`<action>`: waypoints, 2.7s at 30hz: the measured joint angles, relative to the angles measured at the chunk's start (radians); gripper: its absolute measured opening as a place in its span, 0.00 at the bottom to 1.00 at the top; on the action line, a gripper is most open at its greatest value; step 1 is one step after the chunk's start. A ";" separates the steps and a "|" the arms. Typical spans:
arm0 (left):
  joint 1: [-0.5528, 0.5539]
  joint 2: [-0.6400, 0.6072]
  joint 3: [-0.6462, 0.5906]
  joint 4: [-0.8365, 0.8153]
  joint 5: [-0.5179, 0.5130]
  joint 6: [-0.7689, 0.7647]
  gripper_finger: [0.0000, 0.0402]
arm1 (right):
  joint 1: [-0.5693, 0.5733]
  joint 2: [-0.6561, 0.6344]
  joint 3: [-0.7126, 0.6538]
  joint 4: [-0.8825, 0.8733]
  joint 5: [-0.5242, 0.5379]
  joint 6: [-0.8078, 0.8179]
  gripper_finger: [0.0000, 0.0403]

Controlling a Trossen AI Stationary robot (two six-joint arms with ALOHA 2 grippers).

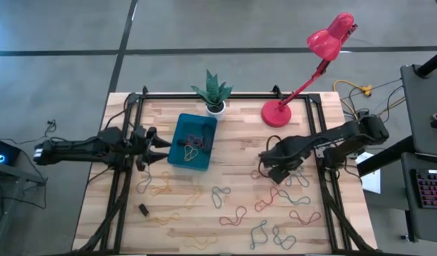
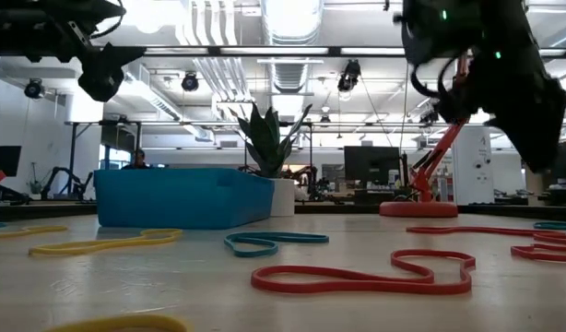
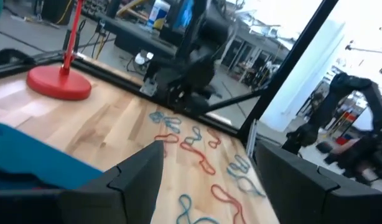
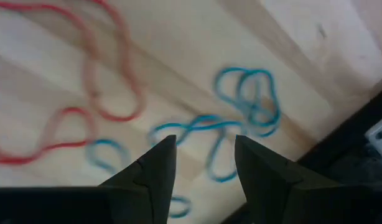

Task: Pick and place rubber bands into bin
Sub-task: Put the blue rubber band into the blue bin

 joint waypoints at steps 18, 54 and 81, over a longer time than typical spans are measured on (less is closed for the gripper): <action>0.000 0.199 0.004 0.395 -0.141 -0.001 0.60 | -0.293 -0.001 -0.244 0.144 0.016 -0.240 0.49; 0.000 0.339 0.029 0.604 -0.052 -0.016 0.60 | -0.224 0.005 -0.277 0.336 -0.111 -0.135 0.02; 0.000 0.158 0.013 0.486 0.058 -0.016 0.60 | -0.230 0.682 0.984 0.569 -0.027 -0.302 0.02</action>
